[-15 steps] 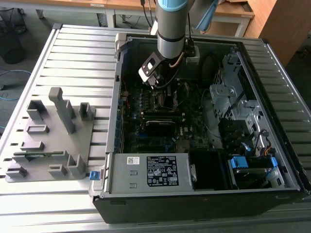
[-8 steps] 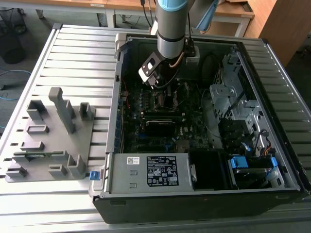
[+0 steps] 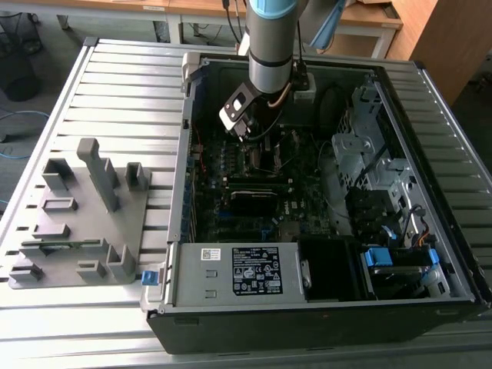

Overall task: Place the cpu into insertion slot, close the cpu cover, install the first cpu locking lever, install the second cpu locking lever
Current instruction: 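Place the cpu into insertion slot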

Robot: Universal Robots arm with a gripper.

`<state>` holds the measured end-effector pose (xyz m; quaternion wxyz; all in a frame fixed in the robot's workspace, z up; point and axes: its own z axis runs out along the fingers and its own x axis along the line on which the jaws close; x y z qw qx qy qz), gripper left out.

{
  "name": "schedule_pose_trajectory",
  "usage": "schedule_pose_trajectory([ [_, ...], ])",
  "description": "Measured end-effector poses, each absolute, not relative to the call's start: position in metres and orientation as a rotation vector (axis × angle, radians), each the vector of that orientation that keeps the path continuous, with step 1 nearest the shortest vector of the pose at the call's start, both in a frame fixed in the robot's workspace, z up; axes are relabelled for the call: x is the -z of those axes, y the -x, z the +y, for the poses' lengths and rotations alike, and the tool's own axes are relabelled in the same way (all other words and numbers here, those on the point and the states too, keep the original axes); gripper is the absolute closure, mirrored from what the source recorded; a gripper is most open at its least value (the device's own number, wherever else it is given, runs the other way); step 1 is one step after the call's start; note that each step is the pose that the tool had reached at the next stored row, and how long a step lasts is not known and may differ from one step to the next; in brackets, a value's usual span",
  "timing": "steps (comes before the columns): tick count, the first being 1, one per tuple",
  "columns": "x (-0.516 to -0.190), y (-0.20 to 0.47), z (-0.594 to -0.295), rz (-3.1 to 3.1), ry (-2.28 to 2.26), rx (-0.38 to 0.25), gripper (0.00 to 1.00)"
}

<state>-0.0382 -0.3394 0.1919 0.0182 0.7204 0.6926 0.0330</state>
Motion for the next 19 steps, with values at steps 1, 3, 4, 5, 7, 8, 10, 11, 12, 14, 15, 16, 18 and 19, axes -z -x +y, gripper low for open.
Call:
schedule_pose_trajectory([
  [1, -0.192, 0.038, -0.339, 2.151, -2.237, -0.102, 0.33],
  [3, -0.192, 0.038, -0.339, 2.151, -2.237, -0.102, 0.33],
  [4, -0.193, 0.038, -0.339, 2.151, -2.237, -0.102, 0.33],
  [5, -0.193, 0.038, -0.339, 2.151, -2.237, -0.102, 0.33],
  [7, -0.196, 0.038, -0.339, 2.151, -2.237, -0.102, 0.33],
  [8, -0.197, 0.038, -0.339, 2.151, -2.237, -0.102, 0.33],
  [10, -0.2, 0.038, -0.339, 2.151, -2.237, -0.103, 0.33],
  [11, -0.202, 0.038, -0.339, 2.151, -2.237, -0.102, 0.33],
  [12, -0.203, 0.038, -0.339, 2.151, -2.237, -0.102, 0.33],
  [14, -0.206, 0.038, -0.339, 2.151, -2.237, -0.102, 0.33],
  [15, -0.207, 0.038, -0.339, 2.151, -2.237, -0.103, 0.33],
  [16, -0.207, 0.038, -0.339, 2.151, -2.237, -0.103, 0.33],
  [18, -0.207, 0.038, -0.339, 2.151, -2.237, -0.103, 0.33],
  [19, -0.208, 0.038, -0.339, 2.151, -2.237, -0.102, 0.33],
])
